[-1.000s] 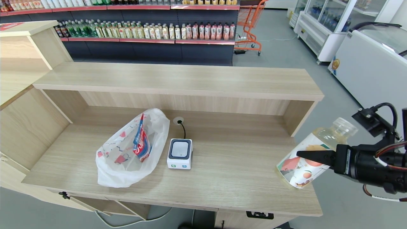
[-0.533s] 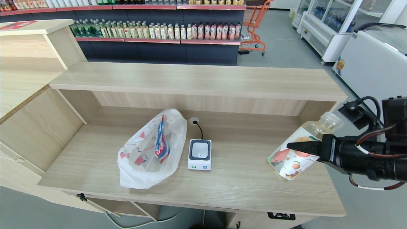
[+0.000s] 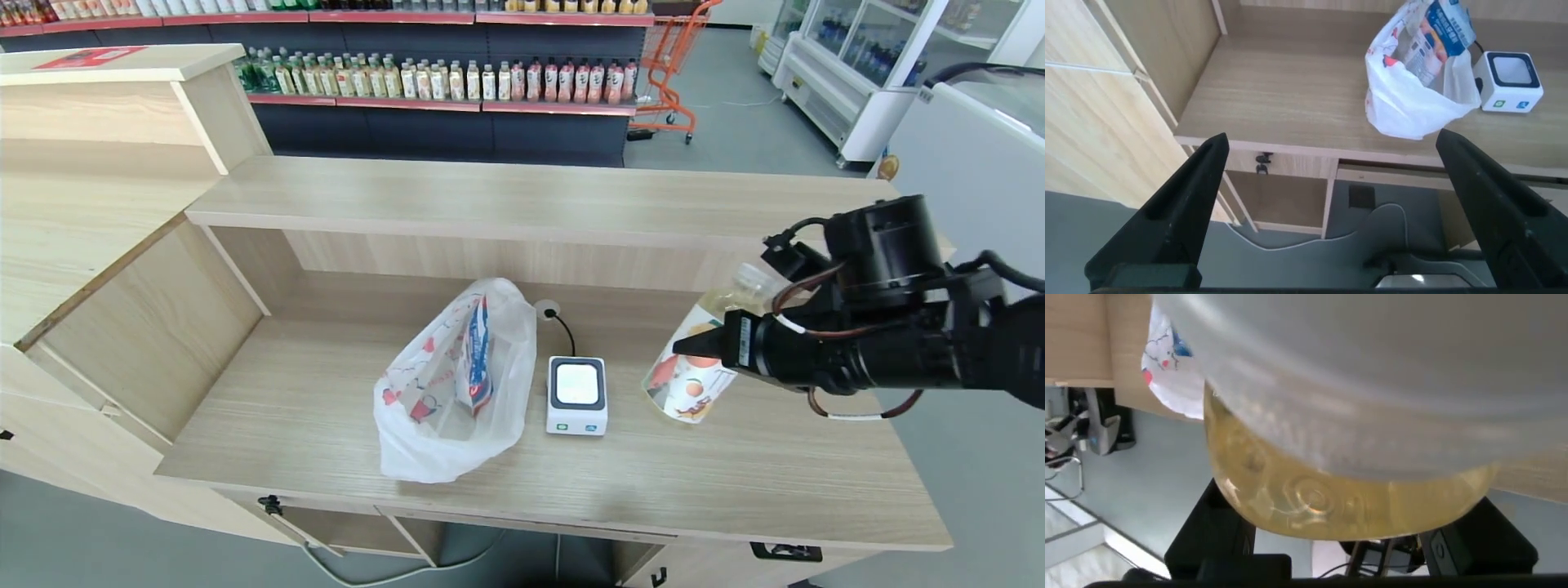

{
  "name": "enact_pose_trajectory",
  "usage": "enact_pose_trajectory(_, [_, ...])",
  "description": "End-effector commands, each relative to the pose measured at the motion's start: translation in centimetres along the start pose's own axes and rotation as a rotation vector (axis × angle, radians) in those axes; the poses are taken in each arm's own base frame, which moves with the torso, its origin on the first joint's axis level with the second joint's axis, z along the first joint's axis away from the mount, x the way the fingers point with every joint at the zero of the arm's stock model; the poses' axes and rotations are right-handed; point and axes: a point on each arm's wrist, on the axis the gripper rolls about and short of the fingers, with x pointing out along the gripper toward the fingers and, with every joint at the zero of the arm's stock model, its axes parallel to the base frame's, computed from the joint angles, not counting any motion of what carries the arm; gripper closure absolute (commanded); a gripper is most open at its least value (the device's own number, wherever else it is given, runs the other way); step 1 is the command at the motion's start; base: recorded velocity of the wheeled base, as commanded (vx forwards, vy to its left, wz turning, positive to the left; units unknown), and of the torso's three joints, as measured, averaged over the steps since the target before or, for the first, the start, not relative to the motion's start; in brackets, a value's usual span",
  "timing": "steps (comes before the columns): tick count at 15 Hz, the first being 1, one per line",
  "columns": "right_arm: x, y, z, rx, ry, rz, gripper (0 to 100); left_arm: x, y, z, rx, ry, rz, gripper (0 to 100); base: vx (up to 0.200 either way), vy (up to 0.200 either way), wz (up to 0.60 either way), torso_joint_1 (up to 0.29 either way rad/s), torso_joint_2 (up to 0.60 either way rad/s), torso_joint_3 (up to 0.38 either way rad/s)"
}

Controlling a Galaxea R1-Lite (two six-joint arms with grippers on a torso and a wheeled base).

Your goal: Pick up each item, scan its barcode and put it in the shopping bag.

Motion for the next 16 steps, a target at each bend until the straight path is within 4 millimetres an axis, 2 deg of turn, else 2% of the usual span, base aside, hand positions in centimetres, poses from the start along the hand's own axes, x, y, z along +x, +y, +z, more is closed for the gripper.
enact_pose_trajectory(1, [4.9,0.0,0.4,-0.043,0.062,-0.060,100,0.0,0.0,0.0,0.000,0.001,0.000,0,0.000,0.000,0.00,0.000,0.00,0.000])
enact_pose_trajectory(5, [8.9,1.7,1.1,-0.103,0.101,-0.130,100,0.0,0.0,0.0,0.000,0.001,0.002,0,0.000,0.000,0.00,0.000,0.00,0.000])
enact_pose_trajectory(12, [13.1,2.5,0.0,-0.131,0.144,-0.176,100,0.0,0.0,0.0,0.000,0.001,0.000,0,0.000,0.000,0.00,0.000,0.00,0.000])
enact_pose_trajectory(16, [14.4,2.9,-0.5,-0.139,0.157,-0.174,100,0.0,0.0,0.0,0.000,0.001,0.000,0,0.000,0.000,0.00,0.000,0.00,0.000])
